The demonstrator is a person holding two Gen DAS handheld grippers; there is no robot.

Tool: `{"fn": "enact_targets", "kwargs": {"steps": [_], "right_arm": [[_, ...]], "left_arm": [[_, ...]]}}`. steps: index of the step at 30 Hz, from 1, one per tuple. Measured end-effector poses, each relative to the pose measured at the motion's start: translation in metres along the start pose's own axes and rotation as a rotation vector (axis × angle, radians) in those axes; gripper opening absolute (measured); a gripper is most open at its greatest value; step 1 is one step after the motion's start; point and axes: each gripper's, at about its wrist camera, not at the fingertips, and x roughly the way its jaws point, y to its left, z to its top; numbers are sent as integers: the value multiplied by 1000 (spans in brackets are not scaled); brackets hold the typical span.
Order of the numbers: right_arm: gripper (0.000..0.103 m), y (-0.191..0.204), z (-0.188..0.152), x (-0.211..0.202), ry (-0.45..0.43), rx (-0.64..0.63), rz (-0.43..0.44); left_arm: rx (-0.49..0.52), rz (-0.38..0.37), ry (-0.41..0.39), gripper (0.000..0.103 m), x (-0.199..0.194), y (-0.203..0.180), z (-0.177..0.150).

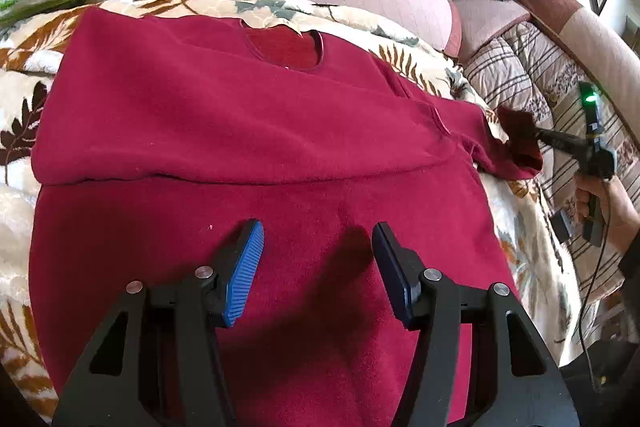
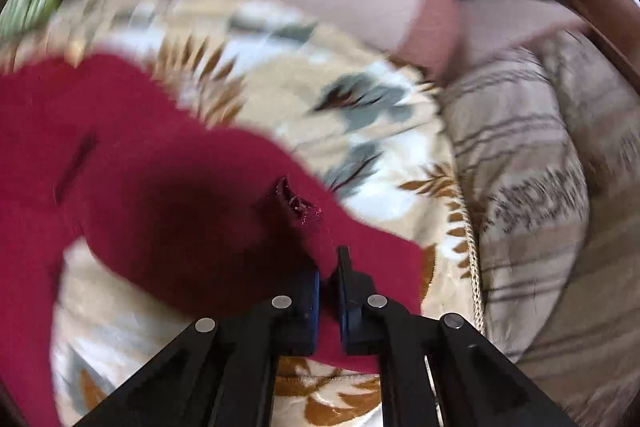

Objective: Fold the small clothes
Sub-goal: 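Fold the held sleeve across the sweater body with the right tool, release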

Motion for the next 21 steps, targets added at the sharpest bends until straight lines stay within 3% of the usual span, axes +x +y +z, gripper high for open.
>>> {"fn": "enact_targets", "kwargs": {"steps": [3, 7, 11, 15, 17, 21], "right_arm": [[6, -20, 4, -29, -123, 209, 100], [7, -7, 16, -50, -225, 356, 240], [7, 40, 33, -56, -287, 401, 357], [6, 102, 46, -49, -285, 358, 428], [7, 120, 47, -42, -273, 358, 451], [6, 147, 37, -28, -249, 371, 468]], "left_arm": [[-37, -9, -9, 56, -5, 4, 3], [-70, 34, -42, 56, -15, 13, 7], [-116, 71, -87, 56, -29, 26, 14], [-98, 32, -92, 56, -31, 26, 18], [-62, 72, -99, 56, -31, 21, 19], [33, 249, -112, 56, -31, 11, 21]]}}
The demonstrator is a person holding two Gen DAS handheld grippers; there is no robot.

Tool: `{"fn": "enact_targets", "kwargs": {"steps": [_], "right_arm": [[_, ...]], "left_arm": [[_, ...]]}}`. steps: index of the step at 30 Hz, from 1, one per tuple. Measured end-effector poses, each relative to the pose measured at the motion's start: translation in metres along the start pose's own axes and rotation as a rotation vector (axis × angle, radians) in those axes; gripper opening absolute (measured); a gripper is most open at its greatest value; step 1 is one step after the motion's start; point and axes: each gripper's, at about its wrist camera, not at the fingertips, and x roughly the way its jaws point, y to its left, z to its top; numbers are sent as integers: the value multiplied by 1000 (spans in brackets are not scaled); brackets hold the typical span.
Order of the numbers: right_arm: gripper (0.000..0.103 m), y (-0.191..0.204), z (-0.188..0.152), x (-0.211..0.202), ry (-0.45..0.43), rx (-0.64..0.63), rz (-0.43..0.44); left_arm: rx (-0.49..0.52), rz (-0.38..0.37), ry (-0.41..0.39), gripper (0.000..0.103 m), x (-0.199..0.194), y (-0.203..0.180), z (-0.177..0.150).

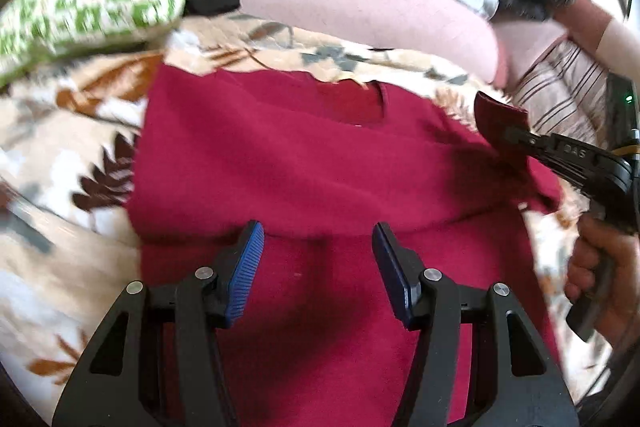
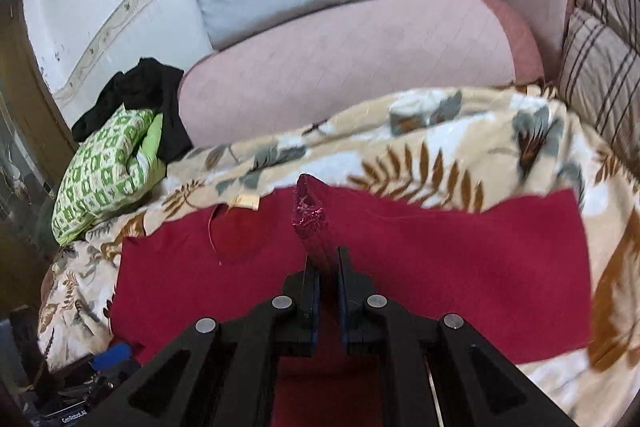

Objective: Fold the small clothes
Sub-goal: 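Fold the held sleeve across the sweater body with the right tool, release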

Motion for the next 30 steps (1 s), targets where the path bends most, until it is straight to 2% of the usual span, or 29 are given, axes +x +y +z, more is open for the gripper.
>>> {"fn": "enact_targets", "kwargs": {"steps": [9, 15, 18, 19, 20, 21, 22, 23, 24, 25, 29, 30], "right_arm": [[7, -12, -60, 20, 39, -24, -73], [7, 2, -63, 13, 1, -92, -96], [7, 24, -63, 19, 28, -128, -54], [9, 34, -65, 26, 62, -159, -59], [11, 43, -68, 34, 95, -200, -110], [15, 49, -71, 45, 136, -238, -157], [22, 52, -72, 46, 135, -246, -162], [29, 53, -71, 44, 129, -242, -144], [48, 52, -70, 42, 133, -230, -109], [53, 52, -71, 37, 139, -214, -60], [55, 50, -74, 2, 117, -195, -35], [56, 48, -77, -10, 108, -177, -30]], "left_arm": [[21, 22, 24, 56, 4, -3, -7], [5, 17, 40, 56, 9, -2, -7], [-21, -7, 57, 56, 13, 2, -8], [-29, -17, 60, 56, 14, 3, -8], [-37, -32, 59, 56, 14, 4, -8], [-41, -49, 55, 56, 13, 5, -8], [-48, -70, 50, 56, 11, 6, -7], [-58, -103, 43, 56, 9, 5, -6], [-63, -158, 33, 56, 8, 3, -3], [-66, -196, 29, 56, 7, 0, 0], [-30, -302, 29, 56, 9, -20, 13], [-10, -345, 54, 56, 16, -29, 16]]}}
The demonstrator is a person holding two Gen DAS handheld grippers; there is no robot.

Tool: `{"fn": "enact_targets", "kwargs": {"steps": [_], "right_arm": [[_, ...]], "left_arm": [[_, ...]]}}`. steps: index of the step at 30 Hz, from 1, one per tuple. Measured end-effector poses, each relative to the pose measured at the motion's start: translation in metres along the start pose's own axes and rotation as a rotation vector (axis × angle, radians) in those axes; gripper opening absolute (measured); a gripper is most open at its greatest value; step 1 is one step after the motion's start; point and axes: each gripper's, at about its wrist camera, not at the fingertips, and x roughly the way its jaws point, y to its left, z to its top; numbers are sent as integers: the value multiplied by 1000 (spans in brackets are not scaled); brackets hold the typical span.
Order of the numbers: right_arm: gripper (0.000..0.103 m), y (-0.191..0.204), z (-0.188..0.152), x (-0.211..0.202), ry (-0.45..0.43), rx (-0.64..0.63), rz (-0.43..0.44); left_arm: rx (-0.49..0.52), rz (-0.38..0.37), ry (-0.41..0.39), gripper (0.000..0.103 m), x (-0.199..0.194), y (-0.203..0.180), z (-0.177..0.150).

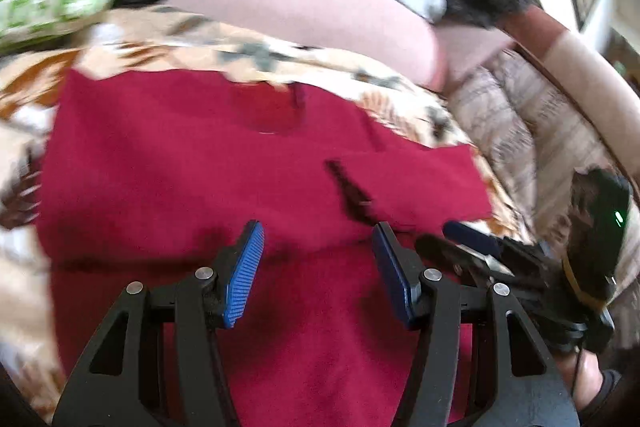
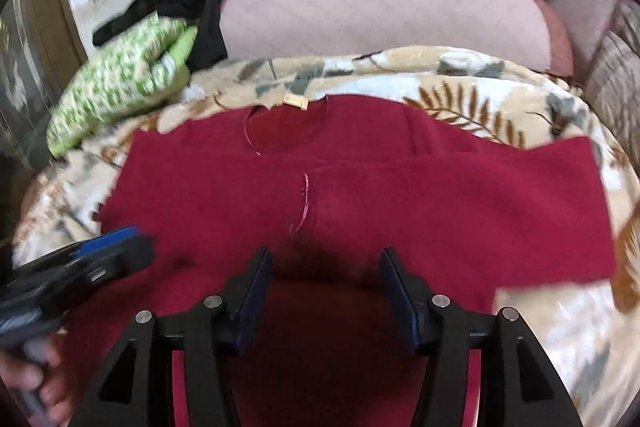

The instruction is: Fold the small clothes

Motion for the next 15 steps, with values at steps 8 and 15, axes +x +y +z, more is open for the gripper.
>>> {"fn": "enact_targets", "kwargs": {"steps": [8, 15], "right_arm": [[58, -48, -39, -56, -68, 265, -40], [58, -64, -27, -59, -93, 370, 35]], "left_arm": [[-99, -125, 214, 56, 82, -25, 21], [-311, -232, 237, 57, 108, -25, 26]]}}
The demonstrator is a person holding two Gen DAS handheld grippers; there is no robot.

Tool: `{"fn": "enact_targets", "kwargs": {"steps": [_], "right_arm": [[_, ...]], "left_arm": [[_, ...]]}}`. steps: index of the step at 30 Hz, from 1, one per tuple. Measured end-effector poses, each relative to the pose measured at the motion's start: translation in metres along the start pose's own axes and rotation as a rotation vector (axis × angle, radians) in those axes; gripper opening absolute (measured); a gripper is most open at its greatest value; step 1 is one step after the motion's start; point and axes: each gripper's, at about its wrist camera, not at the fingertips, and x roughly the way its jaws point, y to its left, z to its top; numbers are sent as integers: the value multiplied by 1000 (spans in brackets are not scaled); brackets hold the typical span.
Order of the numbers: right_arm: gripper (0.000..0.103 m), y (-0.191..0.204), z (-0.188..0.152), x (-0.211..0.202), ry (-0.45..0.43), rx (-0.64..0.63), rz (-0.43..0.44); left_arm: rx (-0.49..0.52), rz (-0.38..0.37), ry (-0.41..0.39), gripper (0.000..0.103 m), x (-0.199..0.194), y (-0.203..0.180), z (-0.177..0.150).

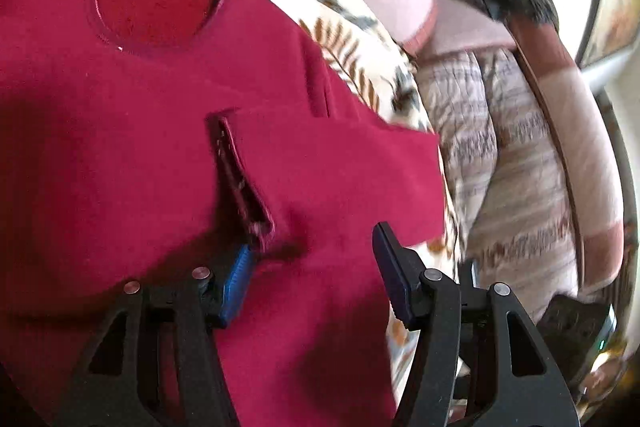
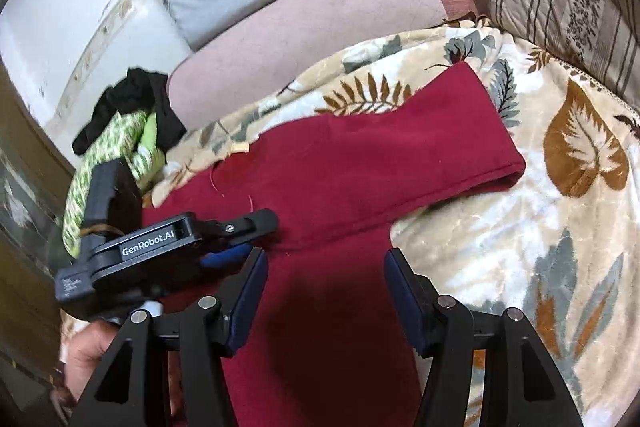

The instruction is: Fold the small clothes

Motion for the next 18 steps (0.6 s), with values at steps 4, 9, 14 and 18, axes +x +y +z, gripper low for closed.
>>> {"fn": "enact_targets", "kwargs": {"steps": [4, 9, 14, 18], "right_arm": [[58, -11, 7, 0, 5, 82, 34], [58, -45, 8, -9, -24, 288, 64], [58, -75, 2, -17, -51, 453, 54], [58, -84, 3, -25, -80, 485, 43]], "left_arm": [[-79, 41, -33, 33, 5, 5, 8], [-42, 192, -50, 7, -1, 2, 6], [151, 243, -143, 6, -31, -53, 4], [196, 272, -272, 6, -79, -65, 19]]}}
